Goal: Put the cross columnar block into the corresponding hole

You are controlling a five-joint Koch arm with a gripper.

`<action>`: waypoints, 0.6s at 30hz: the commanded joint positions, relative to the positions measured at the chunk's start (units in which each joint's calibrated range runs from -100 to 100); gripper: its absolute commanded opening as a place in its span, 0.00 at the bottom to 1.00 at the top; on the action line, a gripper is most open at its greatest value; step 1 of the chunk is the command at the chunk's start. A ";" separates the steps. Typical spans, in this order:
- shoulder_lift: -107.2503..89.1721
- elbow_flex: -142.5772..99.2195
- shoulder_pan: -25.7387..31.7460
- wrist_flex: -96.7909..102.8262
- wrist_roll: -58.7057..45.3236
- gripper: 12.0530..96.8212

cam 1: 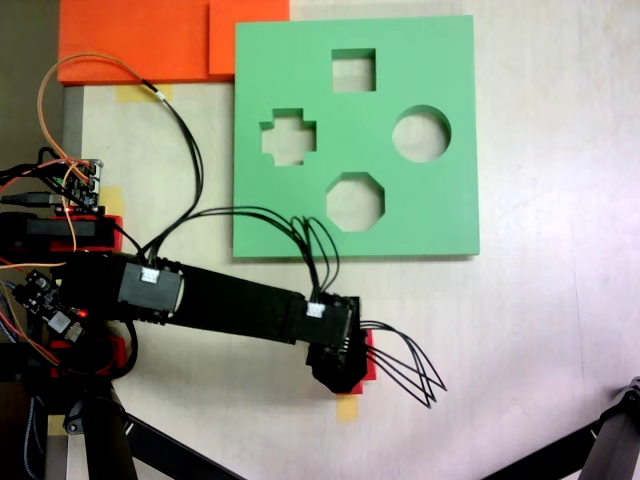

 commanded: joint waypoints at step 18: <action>-7.87 9.45 25.59 -3.43 24.76 0.32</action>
